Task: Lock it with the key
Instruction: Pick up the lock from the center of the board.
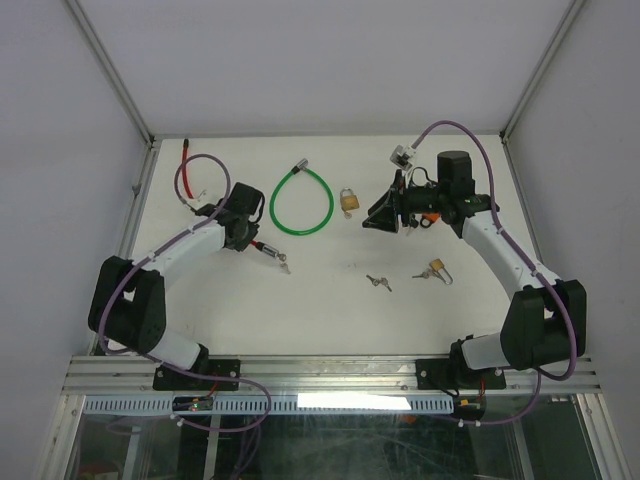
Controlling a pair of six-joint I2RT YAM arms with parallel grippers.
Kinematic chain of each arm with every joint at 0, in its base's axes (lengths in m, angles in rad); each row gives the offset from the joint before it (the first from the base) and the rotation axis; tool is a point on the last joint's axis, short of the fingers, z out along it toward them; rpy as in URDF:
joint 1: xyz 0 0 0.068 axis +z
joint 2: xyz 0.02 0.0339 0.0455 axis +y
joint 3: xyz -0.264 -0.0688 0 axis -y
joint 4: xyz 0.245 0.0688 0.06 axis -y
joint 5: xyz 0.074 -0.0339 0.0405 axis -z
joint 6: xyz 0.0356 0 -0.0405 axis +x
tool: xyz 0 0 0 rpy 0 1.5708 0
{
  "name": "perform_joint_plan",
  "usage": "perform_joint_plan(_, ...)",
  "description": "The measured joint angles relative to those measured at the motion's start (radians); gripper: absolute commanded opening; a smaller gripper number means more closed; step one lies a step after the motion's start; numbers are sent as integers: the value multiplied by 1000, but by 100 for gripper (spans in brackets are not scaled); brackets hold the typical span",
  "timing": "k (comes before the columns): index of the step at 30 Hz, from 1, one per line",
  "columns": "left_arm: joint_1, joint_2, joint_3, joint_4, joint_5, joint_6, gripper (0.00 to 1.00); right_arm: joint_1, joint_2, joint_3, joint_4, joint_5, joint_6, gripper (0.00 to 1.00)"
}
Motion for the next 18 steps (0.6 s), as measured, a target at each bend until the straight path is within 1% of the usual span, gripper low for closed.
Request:
perform_joint_plan(4,-19,-71,0,-6,-4,25,0,0,0,0,2,-2,0,57)
perform_joint_plan(10,-60,-219,0,-21,-54,56,0,0,0,0,3,-10,0,57)
perform_joint_plan(18,-138,-338,-18,-20,-96,113,0,0,0,-14,24,-47,4,57)
